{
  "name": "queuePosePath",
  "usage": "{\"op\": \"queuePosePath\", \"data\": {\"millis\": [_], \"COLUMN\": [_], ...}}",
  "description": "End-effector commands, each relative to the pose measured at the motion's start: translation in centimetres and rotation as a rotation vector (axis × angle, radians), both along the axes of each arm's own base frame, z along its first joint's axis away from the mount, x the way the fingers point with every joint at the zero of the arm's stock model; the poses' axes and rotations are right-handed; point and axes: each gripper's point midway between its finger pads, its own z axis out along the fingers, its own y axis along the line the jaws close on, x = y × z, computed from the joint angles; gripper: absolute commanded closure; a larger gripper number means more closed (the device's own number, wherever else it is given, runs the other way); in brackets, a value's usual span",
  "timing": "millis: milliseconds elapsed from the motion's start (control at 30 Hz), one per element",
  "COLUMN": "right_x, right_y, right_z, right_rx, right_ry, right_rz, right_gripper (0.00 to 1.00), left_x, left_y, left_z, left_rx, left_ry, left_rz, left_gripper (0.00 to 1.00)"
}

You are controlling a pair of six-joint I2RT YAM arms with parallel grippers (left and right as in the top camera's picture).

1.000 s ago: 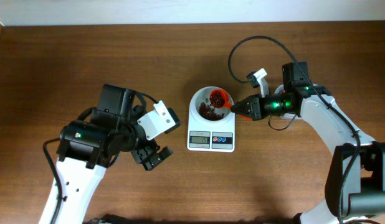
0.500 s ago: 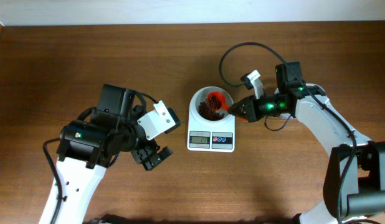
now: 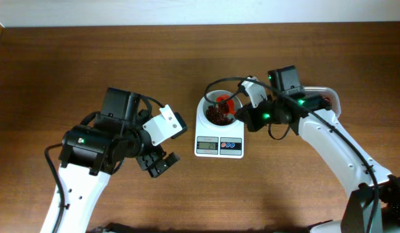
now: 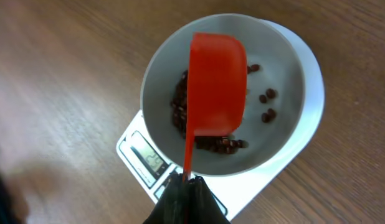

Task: Scoop and weigh 50g on scale
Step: 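Tip the scoop to pour the beans into the bowl, then return the empty scoop to the bean tub with the right gripper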

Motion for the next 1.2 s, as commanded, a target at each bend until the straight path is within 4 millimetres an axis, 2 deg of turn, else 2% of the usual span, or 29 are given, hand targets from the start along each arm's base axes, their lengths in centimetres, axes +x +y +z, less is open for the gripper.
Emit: {"op": "queuePosePath", "data": {"millis": [0, 133, 233, 300, 600, 833, 900, 1067, 1133, 1167], "right_x": [0.8, 1.2, 1.6, 1.4, 0.5, 0.4, 0.1, 0.0, -0.5, -1.0], "right_y": [-0.3, -0.7, -1.3, -1.6, -0.9, -0.7, -0.1, 0.2, 0.0, -0.5], "right_z": [1.5, 1.7, 4.2, 4.7, 3.7, 3.9, 4.0, 4.2, 5.7, 7.6], "right_rx": [-0.029, -0.048, -0.068, -0.081, -0.359, -0.361, -0.328, -0.245, -0.222, -0.206], "right_ry": [-0.057, -0.061, -0.117, -0.127, -0.228, -0.236, -0.224, -0.145, -0.171, -0.214], "right_rz": [-0.029, -0.061, -0.084, -0.094, -0.103, -0.101, -0.080, -0.215, -0.217, -0.231], "right_gripper": [0.96, 0.96, 0.96, 0.96, 0.96, 0.96, 0.96, 0.96, 0.96, 0.96], "left_x": [0.2, 0.2, 0.2, 0.2, 0.2, 0.2, 0.2, 0.2, 0.2, 0.2], "left_y": [-0.1, -0.1, -0.1, -0.1, -0.1, -0.1, -0.1, -0.1, -0.1, -0.1], "left_z": [0.8, 0.8, 0.8, 0.8, 0.8, 0.8, 0.8, 0.8, 0.8, 0.8], "left_rx": [-0.013, -0.013, -0.013, -0.013, -0.013, -0.013, -0.013, -0.013, -0.013, -0.013], "left_ry": [-0.025, -0.025, -0.025, -0.025, -0.025, -0.025, -0.025, -0.025, -0.025, -0.025], "left_rz": [-0.014, -0.014, -0.014, -0.014, -0.014, -0.014, -0.014, -0.014, -0.014, -0.014], "left_gripper": [0.01, 0.01, 0.01, 0.01, 0.01, 0.01, 0.01, 0.01, 0.01, 0.01]}}
